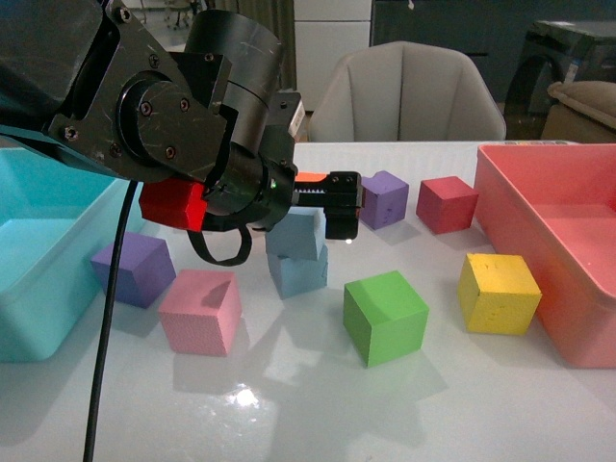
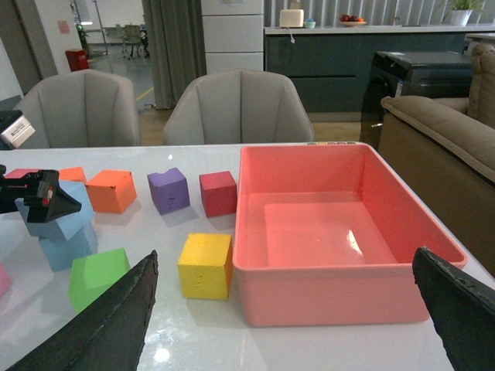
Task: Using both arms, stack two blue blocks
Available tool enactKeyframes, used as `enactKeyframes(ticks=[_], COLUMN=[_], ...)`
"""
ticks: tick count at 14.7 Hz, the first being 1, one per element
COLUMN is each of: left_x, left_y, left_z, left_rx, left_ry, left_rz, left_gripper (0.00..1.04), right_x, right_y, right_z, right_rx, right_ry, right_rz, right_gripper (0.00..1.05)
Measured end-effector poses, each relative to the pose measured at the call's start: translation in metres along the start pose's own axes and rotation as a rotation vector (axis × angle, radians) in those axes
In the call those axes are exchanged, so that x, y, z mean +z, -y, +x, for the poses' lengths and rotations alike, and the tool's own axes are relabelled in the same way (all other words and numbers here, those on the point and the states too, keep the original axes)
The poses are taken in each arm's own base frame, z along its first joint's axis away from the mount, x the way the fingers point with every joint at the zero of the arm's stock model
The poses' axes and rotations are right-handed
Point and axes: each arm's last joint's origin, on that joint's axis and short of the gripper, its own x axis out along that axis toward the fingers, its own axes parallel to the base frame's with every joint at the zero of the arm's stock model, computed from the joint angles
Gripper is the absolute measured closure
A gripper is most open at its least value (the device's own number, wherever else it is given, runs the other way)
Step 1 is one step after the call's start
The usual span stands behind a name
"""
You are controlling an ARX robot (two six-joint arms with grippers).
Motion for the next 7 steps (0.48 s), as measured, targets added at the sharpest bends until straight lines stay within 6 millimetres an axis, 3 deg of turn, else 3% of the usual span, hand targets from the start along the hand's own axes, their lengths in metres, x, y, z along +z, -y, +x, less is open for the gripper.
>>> enactKeyframes(ticks=[4, 7], left_x=[0.009, 0.037], left_y=[-0.004, 0.009], left_z=[-0.007, -0.059], left_rx=[0.009, -0.031], left_ry=[0.050, 0.202], left_rz=[-0.017, -0.019], left_gripper=[0.07, 0.07], right_x=[0.000, 0.000], right_y=[0.000, 0.000], right_z=[0.000, 0.000], right_rx=[0.000, 0.000], right_ry=[0.000, 0.000], right_rz=[0.000, 0.000], right_gripper=[0.06, 0.06])
